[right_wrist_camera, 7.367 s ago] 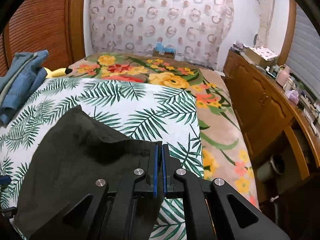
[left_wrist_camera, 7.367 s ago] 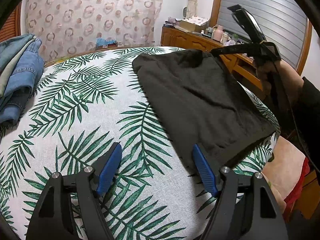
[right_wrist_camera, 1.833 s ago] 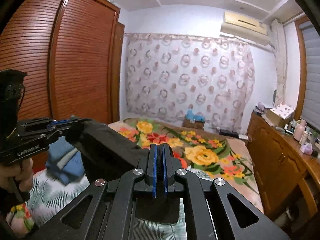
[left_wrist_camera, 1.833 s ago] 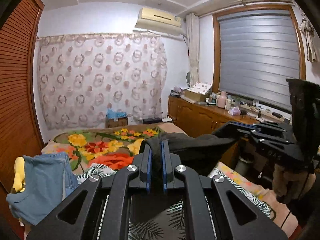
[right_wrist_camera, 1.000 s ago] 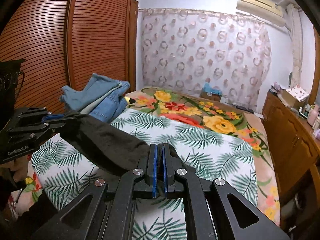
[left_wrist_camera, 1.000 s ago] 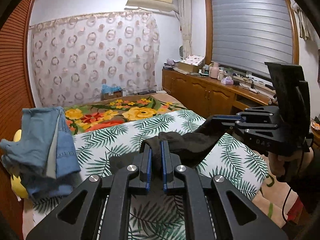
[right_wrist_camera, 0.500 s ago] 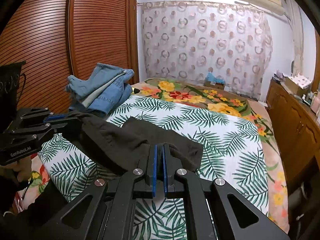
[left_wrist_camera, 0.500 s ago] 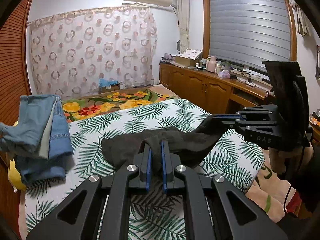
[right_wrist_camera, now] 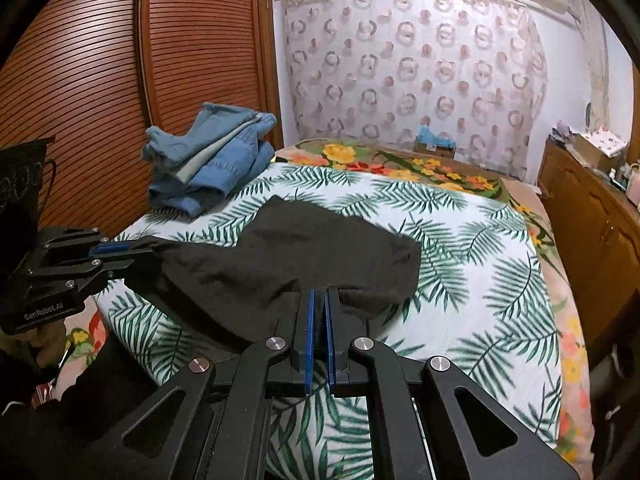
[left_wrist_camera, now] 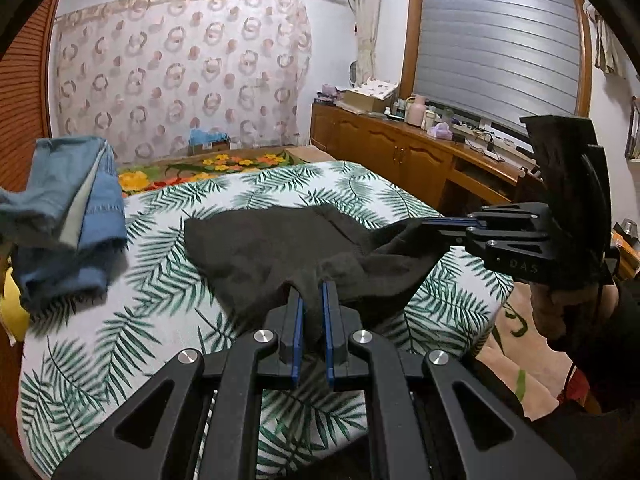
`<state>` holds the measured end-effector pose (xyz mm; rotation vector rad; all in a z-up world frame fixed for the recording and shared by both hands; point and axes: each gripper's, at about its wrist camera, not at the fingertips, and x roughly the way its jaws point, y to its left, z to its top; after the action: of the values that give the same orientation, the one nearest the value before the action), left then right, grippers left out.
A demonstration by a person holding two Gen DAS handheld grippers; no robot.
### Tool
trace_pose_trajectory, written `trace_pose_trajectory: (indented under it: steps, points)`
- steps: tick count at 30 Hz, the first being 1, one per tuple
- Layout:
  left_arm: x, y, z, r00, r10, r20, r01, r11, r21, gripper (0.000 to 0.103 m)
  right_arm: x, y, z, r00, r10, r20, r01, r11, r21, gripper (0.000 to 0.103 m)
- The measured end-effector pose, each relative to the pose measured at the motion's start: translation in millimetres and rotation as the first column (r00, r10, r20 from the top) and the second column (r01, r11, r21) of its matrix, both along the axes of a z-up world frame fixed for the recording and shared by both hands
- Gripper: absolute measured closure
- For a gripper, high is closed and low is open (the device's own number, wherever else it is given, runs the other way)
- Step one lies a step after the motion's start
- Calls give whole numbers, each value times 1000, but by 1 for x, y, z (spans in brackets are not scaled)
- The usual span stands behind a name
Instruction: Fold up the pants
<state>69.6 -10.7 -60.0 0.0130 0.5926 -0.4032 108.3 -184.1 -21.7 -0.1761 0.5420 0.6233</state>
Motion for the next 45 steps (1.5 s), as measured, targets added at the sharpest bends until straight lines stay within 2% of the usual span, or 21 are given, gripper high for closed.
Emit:
trace_pose_trajectory:
  steps: [6, 13, 23, 45]
  points:
    - [2, -3, -11, 999, -16, -32, 17, 1000, 13, 94, -2, -4, -10, 1000, -11, -23, 11, 1000, 3, 98]
    - [-3, -6, -9, 999, -33, -33, 34, 999, 13, 94, -10, -6, -10, 999, -13, -31, 14, 1000, 13, 98]
    - [-14, -5, 6, 1000, -21, 10, 21, 1000, -13, 94, -26, -15, -4, 1000, -12, -11, 13, 999, 41, 98]
    - [-42, -12, 37, 995, -70, 69, 72, 997, -32, 94, -73, -44, 15, 998, -8, 63, 2, 995, 96, 98]
